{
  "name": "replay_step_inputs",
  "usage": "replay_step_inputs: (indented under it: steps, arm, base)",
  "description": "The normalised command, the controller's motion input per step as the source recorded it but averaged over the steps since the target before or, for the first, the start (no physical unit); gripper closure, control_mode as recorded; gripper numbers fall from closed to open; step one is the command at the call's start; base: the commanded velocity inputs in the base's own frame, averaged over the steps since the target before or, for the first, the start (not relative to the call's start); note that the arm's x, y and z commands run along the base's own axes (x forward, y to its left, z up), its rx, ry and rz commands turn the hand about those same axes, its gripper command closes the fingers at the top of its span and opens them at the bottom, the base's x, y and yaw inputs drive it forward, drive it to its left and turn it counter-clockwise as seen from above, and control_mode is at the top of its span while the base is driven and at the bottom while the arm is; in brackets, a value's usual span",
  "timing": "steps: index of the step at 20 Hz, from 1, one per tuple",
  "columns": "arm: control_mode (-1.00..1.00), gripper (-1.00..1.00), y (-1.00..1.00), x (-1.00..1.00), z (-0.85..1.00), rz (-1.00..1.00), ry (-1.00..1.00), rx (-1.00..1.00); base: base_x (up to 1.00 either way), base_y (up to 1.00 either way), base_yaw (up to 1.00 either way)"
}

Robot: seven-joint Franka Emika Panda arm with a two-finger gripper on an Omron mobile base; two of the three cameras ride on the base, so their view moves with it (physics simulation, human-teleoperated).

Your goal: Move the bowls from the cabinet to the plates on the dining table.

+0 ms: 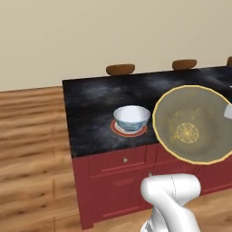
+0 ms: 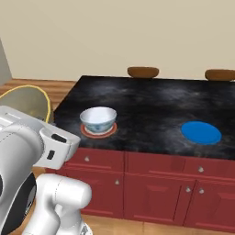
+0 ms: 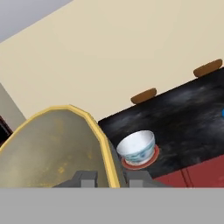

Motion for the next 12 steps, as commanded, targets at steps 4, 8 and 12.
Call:
replay_step_inputs:
  steps: [4,8,12]
  arm:
    - [1.00,1.00,0.00,0.00,0.00,0.00,0.00,0.00]
    - [1.00,1.00,0.00,0.00,0.00,0.00,0.00,0.00]
    - [1.00,1.00,0.00,0.00,0.00,0.00,0.00,0.00]
  base:
    - [0.32,-0.70,0.00]
    - [0.34,-0.70,0.00]
    - [0.34,-0.69,0.00]
